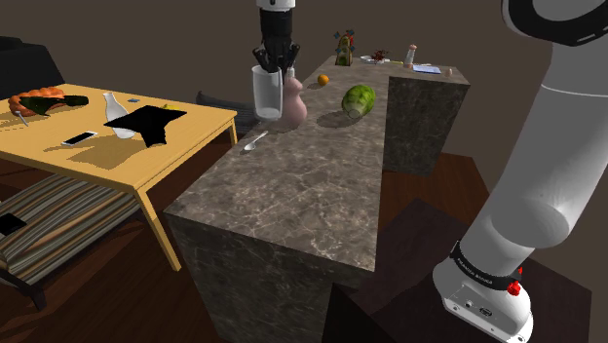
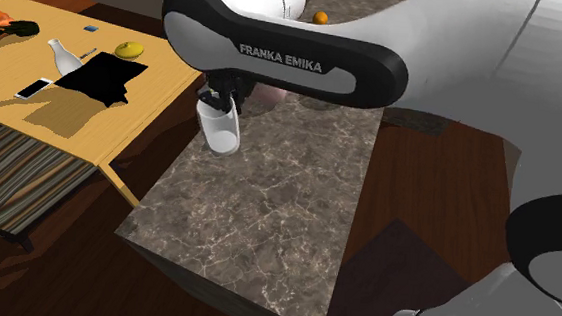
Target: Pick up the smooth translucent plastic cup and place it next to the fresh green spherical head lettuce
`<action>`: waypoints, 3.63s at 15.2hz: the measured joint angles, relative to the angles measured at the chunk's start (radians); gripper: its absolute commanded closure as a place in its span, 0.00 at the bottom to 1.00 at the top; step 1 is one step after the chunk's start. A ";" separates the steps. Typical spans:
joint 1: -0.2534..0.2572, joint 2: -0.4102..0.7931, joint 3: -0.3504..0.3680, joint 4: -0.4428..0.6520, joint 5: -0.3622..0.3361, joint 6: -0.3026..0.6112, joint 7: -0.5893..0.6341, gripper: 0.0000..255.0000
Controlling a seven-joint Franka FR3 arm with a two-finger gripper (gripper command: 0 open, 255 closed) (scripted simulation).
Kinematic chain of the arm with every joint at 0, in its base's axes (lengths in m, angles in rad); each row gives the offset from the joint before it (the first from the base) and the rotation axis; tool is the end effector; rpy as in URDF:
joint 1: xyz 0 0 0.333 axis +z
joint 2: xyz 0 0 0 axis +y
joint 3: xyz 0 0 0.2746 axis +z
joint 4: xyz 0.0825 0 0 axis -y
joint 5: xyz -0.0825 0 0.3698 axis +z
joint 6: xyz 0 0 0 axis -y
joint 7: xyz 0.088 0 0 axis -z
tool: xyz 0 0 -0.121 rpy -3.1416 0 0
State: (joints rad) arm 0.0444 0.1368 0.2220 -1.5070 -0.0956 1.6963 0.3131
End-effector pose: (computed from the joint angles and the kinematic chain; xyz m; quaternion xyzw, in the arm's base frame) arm 0.5715 0.1376 0.5349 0.9989 -0.0201 0.0361 0.0233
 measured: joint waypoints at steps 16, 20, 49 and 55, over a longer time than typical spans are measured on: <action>-0.206 -0.058 -0.164 -0.077 0.050 0.042 -0.370 1.00; -0.255 -0.034 -0.205 -0.052 0.061 0.045 -0.461 1.00; -0.472 0.210 -0.331 0.113 0.129 0.127 -0.809 1.00; -0.471 0.215 -0.330 0.041 0.130 0.205 -0.811 1.00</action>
State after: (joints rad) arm -0.4271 0.3520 -0.1083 -1.4661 0.0342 1.9011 -0.4976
